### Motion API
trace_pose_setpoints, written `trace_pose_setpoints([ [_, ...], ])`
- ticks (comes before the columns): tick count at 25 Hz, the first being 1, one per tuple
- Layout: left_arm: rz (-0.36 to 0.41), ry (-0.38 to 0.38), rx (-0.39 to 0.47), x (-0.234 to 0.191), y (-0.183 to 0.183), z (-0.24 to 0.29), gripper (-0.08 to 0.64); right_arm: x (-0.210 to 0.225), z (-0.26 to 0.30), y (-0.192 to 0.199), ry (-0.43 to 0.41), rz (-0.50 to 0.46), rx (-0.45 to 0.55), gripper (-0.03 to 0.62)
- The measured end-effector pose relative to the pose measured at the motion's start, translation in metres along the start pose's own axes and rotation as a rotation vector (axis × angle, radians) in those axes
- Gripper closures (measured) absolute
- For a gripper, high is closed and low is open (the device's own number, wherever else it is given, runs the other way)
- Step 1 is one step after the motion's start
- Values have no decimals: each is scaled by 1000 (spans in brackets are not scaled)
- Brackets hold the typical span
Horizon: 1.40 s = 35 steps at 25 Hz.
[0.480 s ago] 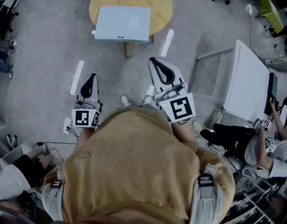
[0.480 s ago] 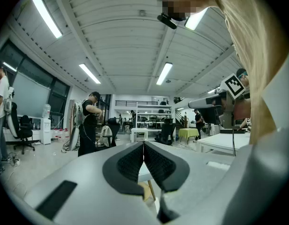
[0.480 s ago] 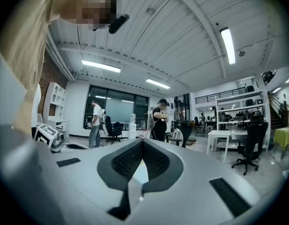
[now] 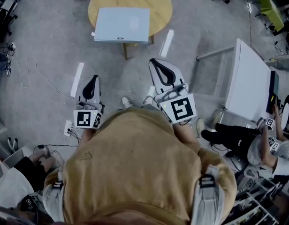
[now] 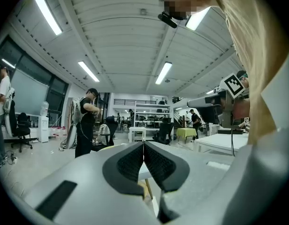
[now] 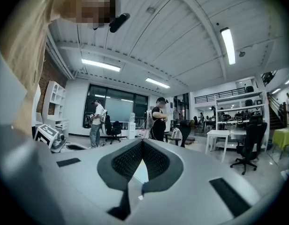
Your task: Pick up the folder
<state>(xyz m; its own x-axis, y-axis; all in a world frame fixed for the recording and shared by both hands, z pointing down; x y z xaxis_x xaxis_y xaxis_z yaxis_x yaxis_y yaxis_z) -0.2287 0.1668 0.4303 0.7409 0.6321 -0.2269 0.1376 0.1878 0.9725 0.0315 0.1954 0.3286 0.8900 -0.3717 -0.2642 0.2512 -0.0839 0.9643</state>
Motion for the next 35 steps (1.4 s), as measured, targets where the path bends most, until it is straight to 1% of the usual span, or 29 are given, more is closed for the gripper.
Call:
trace_pose_setpoints([
  [2, -3, 9, -8, -4, 3, 1, 557, -1, 0, 0, 2, 20, 2, 592],
  [4, -13, 12, -10, -8, 6, 3, 556, -1, -1, 1, 3, 61, 24, 592],
  [6, -20, 21, -17, -10, 9, 4, 557, 1, -5, 2, 19, 81, 37, 592],
  [9, -41, 26, -43, -9, 13, 10, 557, 4, -9, 8, 33, 59, 5, 592],
  [11, -54, 22, -55, -10, 15, 17, 557, 8, -9, 11, 39, 64, -2, 592],
  [14, -49, 24, -57, -9, 14, 33, 557, 20, -3, 20, 23, 62, -9, 592],
  [16, -48, 15, -60, -8, 13, 44, 557, 31, 2, 24, 11, 78, -1, 592],
  [19, -51, -12, -50, -7, 8, 67, 556, 56, 17, 29, -10, 90, 27, 592],
  [22, -72, -42, -34, -2, -1, 88, 555, 85, 38, 31, -38, 101, 55, 592],
  [24, -55, -63, -23, -1, -8, 103, 556, 104, 56, 30, -64, 107, 81, 592],
  [25, -52, -83, -17, -3, -11, 112, 555, 114, 66, 31, -81, 105, 91, 592],
  [28, -83, -146, 7, -6, -18, 135, 557, 142, 88, 28, -122, 104, 128, 592],
  [32, -102, -207, 16, -3, -20, 160, 557, 173, 107, 37, -178, 112, 139, 592],
  [35, -129, -251, 20, -3, -17, 173, 556, 192, 119, 50, -204, 141, 131, 592],
])
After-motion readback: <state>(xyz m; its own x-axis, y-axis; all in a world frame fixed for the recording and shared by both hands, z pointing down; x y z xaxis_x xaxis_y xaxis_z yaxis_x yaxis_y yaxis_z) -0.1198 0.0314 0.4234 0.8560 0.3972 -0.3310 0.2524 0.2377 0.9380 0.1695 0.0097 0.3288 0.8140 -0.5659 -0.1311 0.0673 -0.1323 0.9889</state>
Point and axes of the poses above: the fingertips, and each gripper's own axes: z forward along the fingers, x to its right, y out of its underside, the point moved 7 cm from there along -z, backward along the fingers, and after that the axes turned 12 degrees about -z, right-handed, at the moved point
